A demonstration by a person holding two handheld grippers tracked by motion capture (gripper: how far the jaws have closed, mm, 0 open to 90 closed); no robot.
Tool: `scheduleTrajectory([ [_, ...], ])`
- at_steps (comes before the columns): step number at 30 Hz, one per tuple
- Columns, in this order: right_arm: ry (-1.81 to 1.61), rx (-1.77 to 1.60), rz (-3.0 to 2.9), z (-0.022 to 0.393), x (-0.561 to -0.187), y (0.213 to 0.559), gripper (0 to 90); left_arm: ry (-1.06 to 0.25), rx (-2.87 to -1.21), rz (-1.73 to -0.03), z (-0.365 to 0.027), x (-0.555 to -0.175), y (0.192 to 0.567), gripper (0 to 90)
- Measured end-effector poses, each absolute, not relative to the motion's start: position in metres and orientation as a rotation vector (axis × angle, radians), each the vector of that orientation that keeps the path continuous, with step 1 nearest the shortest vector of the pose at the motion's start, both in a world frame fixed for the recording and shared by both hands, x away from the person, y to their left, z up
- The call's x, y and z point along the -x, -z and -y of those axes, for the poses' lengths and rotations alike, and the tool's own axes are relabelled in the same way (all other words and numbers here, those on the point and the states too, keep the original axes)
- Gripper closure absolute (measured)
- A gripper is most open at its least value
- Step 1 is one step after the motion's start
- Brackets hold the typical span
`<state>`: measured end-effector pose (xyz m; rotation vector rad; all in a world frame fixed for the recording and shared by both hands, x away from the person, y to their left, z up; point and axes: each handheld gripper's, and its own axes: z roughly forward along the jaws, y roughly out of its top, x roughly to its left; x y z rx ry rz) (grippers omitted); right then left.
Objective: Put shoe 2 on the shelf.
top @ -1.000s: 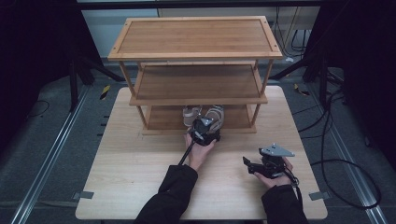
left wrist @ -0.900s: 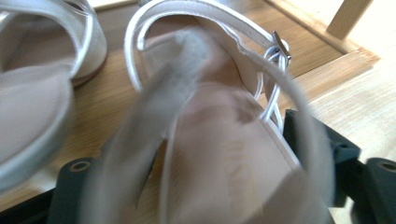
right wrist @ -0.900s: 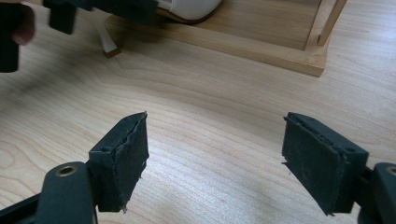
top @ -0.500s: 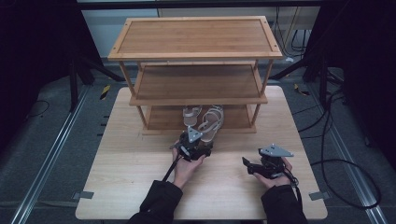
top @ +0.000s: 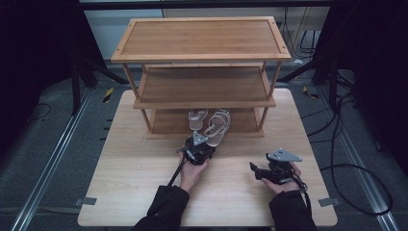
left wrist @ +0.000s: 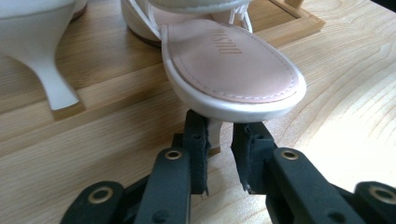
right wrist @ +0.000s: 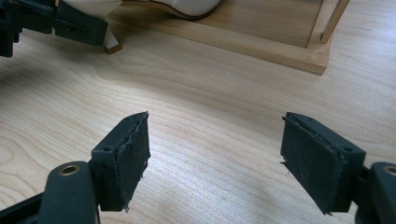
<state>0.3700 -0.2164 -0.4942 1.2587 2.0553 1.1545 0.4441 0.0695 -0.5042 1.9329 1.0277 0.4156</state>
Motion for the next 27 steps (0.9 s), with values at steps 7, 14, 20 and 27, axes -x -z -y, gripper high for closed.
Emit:
scheduleTrajectory([
  [7,-1.154,-1.258,-2.056,0.217,-0.370,0.494,24.3,-0.441,-1.908,-0.987,-0.061,-0.447,0.495,79.6],
  [14,-1.156,-1.263,-2.058,0.217,-0.370,0.494,24.4,-0.475,-1.904,-1.041,-0.060,-0.465,0.494,80.0],
  [20,-1.153,-1.259,-2.060,0.216,-0.370,0.495,24.5,-0.502,-1.899,-1.072,-0.064,-0.475,0.494,80.3],
  [27,-1.152,-1.254,-2.061,0.216,-0.370,0.495,24.5,-0.543,-1.887,-1.125,-0.065,-0.487,0.493,80.8],
])
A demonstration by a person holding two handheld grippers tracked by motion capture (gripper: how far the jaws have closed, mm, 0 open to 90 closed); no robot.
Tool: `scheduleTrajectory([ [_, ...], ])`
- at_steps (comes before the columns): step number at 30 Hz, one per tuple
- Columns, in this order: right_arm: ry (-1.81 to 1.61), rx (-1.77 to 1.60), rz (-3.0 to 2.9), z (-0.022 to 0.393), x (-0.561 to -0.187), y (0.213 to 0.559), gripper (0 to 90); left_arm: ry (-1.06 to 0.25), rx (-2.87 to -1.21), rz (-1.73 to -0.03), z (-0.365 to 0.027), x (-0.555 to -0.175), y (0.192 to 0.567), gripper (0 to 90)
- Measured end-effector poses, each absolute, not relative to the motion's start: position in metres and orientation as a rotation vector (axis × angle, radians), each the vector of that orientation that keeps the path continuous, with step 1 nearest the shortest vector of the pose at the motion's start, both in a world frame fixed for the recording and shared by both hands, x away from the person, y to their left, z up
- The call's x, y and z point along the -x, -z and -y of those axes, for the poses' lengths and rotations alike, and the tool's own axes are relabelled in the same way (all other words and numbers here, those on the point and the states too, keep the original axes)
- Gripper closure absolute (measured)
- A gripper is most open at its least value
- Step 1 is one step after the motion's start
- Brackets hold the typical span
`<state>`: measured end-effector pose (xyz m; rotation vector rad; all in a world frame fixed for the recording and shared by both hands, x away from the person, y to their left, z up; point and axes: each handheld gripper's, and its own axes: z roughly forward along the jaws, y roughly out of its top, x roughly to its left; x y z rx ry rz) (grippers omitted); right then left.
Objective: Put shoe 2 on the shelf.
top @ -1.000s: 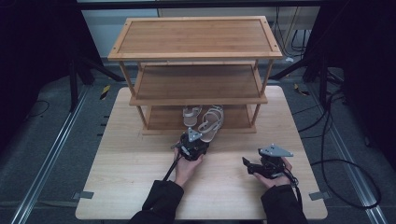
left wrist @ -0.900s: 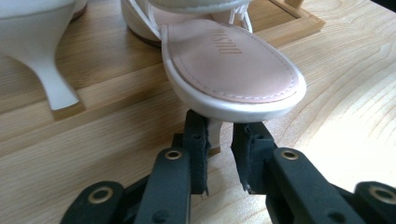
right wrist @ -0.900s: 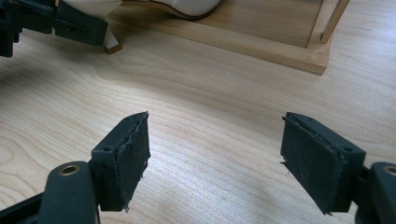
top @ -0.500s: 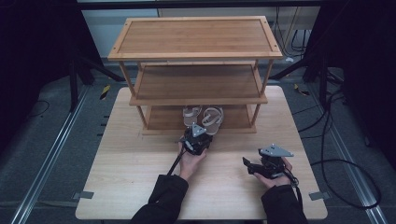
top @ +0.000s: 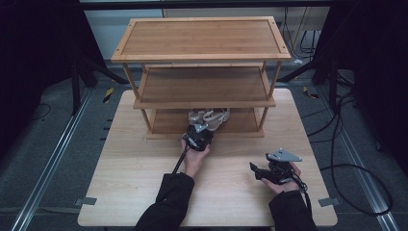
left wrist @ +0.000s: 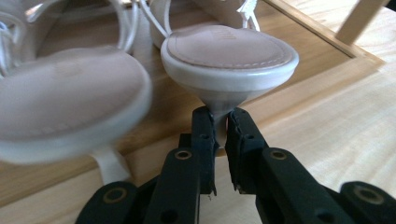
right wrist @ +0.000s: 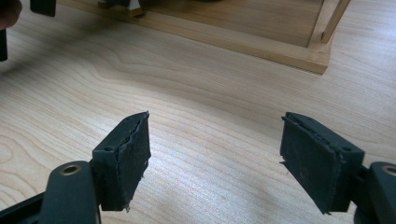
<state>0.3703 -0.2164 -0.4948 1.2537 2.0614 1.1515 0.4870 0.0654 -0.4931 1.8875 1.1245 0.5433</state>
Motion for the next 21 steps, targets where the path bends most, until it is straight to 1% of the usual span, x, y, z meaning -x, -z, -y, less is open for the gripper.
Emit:
scheduleTrajectory([
  [6,-1.152,-1.254,-2.062,0.217,-0.370,0.495,24.5,-0.566,-1.912,-1.108,-0.062,-0.487,0.497,80.5],
  [7,-1.155,-1.255,-2.061,0.216,-0.370,0.495,24.5,-0.554,-1.907,-1.104,-0.063,-0.486,0.497,78.0],
  [8,-1.155,-1.255,-2.061,0.216,-0.370,0.495,24.5,-0.552,-1.905,-1.098,-0.064,-0.484,0.496,78.0],
  [12,-1.155,-1.255,-2.057,0.216,-0.370,0.494,24.3,-0.600,-1.954,-1.048,-0.076,-0.469,0.484,62.9],
  [15,-1.154,-1.259,-2.051,0.216,-0.368,0.493,24.1,-0.627,-1.978,-1.012,-0.097,-0.454,0.474,53.6],
  [20,-1.148,-1.264,-2.048,0.216,-0.368,0.493,23.8,-0.599,-1.991,-1.028,-0.146,-0.432,0.459,45.9],
  [21,-1.146,-1.263,-2.045,0.216,-0.368,0.493,23.5,-0.598,-1.983,-1.035,-0.157,-0.425,0.458,42.7],
])
